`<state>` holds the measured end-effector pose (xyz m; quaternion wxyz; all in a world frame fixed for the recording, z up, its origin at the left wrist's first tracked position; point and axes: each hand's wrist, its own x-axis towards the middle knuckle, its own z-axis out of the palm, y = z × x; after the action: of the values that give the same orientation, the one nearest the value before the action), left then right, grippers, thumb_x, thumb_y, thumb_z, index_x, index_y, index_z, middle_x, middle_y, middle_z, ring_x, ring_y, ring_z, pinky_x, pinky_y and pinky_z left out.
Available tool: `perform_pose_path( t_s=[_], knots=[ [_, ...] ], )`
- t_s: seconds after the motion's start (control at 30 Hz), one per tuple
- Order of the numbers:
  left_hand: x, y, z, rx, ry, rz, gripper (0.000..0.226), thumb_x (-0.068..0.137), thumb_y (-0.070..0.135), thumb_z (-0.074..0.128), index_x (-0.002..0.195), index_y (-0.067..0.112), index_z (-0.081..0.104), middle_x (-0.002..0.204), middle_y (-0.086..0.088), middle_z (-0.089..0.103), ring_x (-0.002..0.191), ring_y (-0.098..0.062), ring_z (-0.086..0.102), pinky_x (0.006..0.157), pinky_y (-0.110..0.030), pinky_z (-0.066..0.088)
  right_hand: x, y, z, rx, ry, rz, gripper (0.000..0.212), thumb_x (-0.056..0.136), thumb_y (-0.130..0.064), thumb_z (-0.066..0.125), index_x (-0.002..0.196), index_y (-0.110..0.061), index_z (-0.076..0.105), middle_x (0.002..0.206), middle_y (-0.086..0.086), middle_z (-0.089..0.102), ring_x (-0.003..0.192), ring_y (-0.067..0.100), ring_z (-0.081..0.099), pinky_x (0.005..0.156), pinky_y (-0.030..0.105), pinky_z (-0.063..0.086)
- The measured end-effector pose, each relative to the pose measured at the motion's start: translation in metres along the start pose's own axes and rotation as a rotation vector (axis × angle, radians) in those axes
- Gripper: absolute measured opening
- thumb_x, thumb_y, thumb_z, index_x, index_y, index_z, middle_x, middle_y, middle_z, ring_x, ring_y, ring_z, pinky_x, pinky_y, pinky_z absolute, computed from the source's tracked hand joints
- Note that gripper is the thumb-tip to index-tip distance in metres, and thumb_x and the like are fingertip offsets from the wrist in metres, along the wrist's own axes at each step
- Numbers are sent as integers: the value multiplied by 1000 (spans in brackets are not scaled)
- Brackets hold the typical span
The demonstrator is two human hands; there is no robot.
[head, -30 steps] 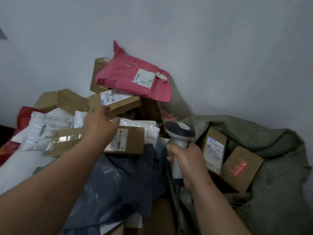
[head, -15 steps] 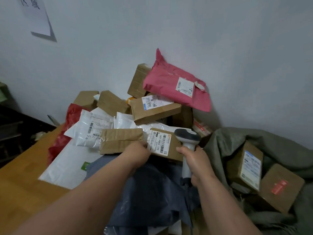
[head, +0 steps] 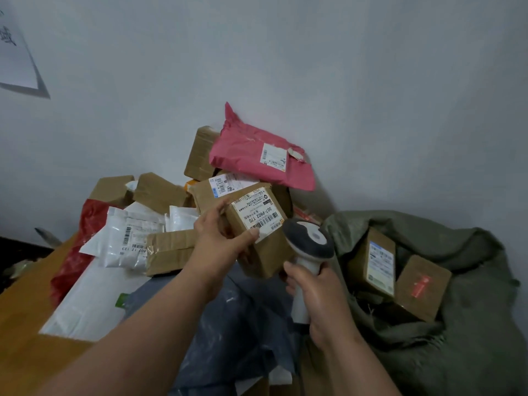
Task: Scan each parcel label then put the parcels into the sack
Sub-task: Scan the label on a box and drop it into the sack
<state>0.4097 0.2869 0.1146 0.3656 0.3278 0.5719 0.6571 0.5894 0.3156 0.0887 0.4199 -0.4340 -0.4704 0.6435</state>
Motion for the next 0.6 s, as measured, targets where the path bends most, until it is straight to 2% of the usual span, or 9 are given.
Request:
perform_pose_path(
  t_s=[0.1, 0.17, 0.27, 0.33, 0.4, 0.5, 0.6],
  knots=[
    [-7, 0, -1, -99, 18, -64, 88, 64, 21, 92, 129, 44, 38, 141, -1, 47, 122, -27, 57, 102, -54, 49, -13, -2, -7, -14, -8, -31, 16, 86, -12, 76, 93, -26, 72, 85, -4, 78, 82, 14, 76, 65, 25, 57],
    [-10, 1, -2, -132, 13, -128, 101, 55, 25, 95, 136, 37, 36, 131, -4, 60, 116, -29, 62, 99, -52, 50, -19, -6, -13, -37, -1, -26, 11, 84, -16, 78, 89, -26, 76, 89, -1, 79, 88, 18, 75, 74, 33, 57],
    [-20, 11, -4, -207, -15, -159, 113, 44, 29, 97, 140, 33, 39, 117, -3, 72, 102, -24, 72, 78, -41, 59, -25, -19, -22, -24, -8, -57, 19, 73, -25, 82, 85, -38, 77, 88, 1, 79, 89, 26, 75, 79, 43, 59],
    [-31, 19, -4, -239, -5, -142, 109, 44, 28, 97, 139, 30, 44, 112, 2, 75, 100, -22, 73, 75, -43, 60, -26, -31, -26, 4, -60, -76, 23, 78, -20, 81, 86, -41, 77, 87, 1, 79, 83, 24, 76, 70, 40, 60],
    [-45, 25, 1, -229, -8, -138, 104, 47, 31, 96, 140, 29, 47, 114, 4, 74, 106, -24, 71, 78, -48, 60, -29, -40, -26, 40, -131, -53, 16, 84, -13, 77, 90, -27, 79, 86, 3, 79, 77, 20, 77, 59, 32, 58],
    [-67, 31, 10, -173, -58, -164, 100, 50, 38, 94, 140, 40, 49, 123, 3, 70, 109, -30, 68, 73, -49, 60, -38, -45, -22, 37, -195, -55, 22, 86, -9, 75, 105, -19, 72, 85, -1, 79, 75, 14, 76, 58, 25, 57],
    [-89, 32, 11, -120, -108, -212, 102, 55, 27, 92, 134, 63, 38, 124, 1, 69, 113, -32, 64, 74, -56, 58, -47, -43, -26, 31, -250, -45, 30, 86, -12, 75, 115, -19, 70, 97, 2, 79, 89, 19, 76, 77, 40, 59]
  ],
)
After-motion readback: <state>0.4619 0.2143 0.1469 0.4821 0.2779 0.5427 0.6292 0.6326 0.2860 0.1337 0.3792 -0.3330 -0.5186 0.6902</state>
